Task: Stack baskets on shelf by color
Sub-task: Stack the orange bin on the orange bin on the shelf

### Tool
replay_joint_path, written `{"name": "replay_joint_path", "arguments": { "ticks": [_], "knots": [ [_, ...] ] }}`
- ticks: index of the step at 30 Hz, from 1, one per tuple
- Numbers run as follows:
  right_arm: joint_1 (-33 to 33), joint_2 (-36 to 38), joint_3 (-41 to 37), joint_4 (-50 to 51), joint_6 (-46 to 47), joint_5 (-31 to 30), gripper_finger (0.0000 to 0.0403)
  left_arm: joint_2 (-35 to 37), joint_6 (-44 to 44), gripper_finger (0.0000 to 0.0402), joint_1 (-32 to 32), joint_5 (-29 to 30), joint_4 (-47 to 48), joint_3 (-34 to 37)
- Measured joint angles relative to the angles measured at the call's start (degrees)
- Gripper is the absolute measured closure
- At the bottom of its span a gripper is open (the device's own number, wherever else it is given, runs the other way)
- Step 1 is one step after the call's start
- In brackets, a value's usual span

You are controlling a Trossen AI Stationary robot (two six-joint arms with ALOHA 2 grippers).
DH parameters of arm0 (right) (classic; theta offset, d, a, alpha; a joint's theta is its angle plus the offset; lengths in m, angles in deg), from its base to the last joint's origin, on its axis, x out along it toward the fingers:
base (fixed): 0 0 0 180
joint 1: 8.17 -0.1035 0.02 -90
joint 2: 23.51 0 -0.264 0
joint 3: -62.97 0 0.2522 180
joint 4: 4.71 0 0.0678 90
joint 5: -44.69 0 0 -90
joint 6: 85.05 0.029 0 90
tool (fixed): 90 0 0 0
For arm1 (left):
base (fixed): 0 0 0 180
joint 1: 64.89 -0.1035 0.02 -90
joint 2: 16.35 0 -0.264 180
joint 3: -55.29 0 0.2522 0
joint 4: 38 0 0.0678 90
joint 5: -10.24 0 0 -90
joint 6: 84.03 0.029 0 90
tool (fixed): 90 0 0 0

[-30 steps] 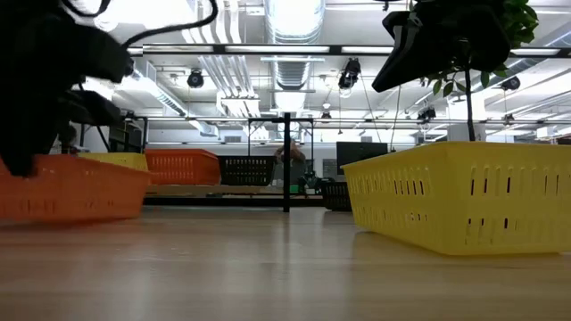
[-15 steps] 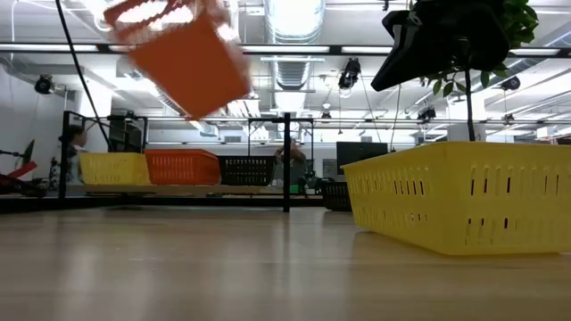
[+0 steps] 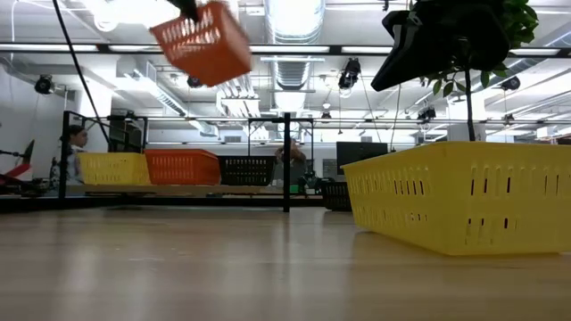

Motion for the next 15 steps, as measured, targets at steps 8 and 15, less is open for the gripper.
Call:
{"name": "replay_joint_path", "arguments": {
  "ticks": [8, 15],
  "knots": [
    [0.0, 0.0, 0.0, 0.0, 0.0, 0.0, 0.039, 0.0, 9.0, 0.0401, -16.7, -0.5, 4.1, 4.9],
    [0.0, -0.1, 0.0, 0.0, 0.0, 0.0, 0.039, -0.9, 17.1, 0.0401, -30.4, -9.9, -4.6, 10.5]
  ]
}}
